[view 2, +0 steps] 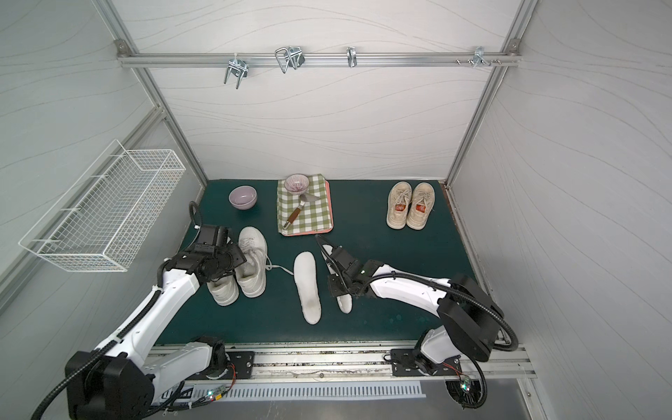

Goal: Remove the insole from the shoe
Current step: Place the insole at the center of the board.

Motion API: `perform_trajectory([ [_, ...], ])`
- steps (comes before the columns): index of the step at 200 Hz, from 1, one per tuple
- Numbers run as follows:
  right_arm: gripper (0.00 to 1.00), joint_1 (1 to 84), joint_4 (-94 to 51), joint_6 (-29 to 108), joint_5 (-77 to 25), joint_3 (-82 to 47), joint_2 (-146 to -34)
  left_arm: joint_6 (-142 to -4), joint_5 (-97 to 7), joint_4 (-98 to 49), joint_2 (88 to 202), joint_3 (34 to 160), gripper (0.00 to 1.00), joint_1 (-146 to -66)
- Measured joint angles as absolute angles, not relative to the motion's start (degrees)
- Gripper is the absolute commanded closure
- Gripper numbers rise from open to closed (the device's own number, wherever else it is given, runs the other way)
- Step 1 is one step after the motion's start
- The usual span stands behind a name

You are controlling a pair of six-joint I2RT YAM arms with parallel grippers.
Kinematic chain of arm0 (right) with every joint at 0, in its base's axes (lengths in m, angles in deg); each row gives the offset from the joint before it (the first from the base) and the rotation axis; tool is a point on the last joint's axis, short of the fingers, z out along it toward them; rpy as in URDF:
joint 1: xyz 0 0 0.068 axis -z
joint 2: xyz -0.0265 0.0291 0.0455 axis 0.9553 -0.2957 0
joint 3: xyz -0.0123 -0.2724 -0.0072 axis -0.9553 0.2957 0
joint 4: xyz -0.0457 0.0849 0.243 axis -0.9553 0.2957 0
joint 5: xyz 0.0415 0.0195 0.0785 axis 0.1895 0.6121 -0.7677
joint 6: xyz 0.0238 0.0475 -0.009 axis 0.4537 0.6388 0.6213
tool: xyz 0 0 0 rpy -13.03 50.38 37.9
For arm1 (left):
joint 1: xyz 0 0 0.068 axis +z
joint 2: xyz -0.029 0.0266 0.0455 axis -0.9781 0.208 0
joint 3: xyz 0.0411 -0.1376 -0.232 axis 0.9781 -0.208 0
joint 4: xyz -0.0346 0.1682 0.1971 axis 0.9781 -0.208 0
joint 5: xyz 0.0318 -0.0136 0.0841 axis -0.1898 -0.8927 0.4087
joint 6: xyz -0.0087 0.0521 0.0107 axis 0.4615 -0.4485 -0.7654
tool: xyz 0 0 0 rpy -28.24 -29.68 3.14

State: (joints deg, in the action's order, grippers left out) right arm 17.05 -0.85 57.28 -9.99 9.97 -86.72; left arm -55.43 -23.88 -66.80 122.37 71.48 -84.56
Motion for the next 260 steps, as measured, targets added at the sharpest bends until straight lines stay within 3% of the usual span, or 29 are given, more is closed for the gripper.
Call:
perform_trajectory([
  [49,0.8,15.09,0.26,58.7,-11.1,6.43,-91.09,-55.14,-25.34,-67.15,115.13,73.89,0.23,-84.74],
  [74,0.58,14.5,0.88,59.01,-11.3,5.18,-91.0,-55.25,-25.89,-66.47,112.38,74.67,0.2,-85.79],
  [88,0.53,14.36,1.68,58.68,-10.84,5.07,-90.33,-55.43,-25.91,-65.53,112.23,74.87,0.18,-87.6],
  [130,0.46,17.1,7.72,55.91,-7.08,3.72,-83.29,-55.71,-26.2,-61.03,114.43,74.74,0.16,-96.0],
  [175,0.41,36.72,9.79,50.22,-6.21,-1.38,-79.57,-56.74,-25.28,-49.14,115.85,68.95,0.15,-107.06],
  [216,0.41,50.36,11.1,47.16,-6.14,-14.25,-89.3,-57.74,-27.62,-39.83,116.53,61.19,0.15,-108.24],
  [260,0.42,57.2,13.44,44.47,-5.03,-31.54,-105.25,-60.87,-30.46,-32.77,116.27,56.12,0.15,-108.43],
])
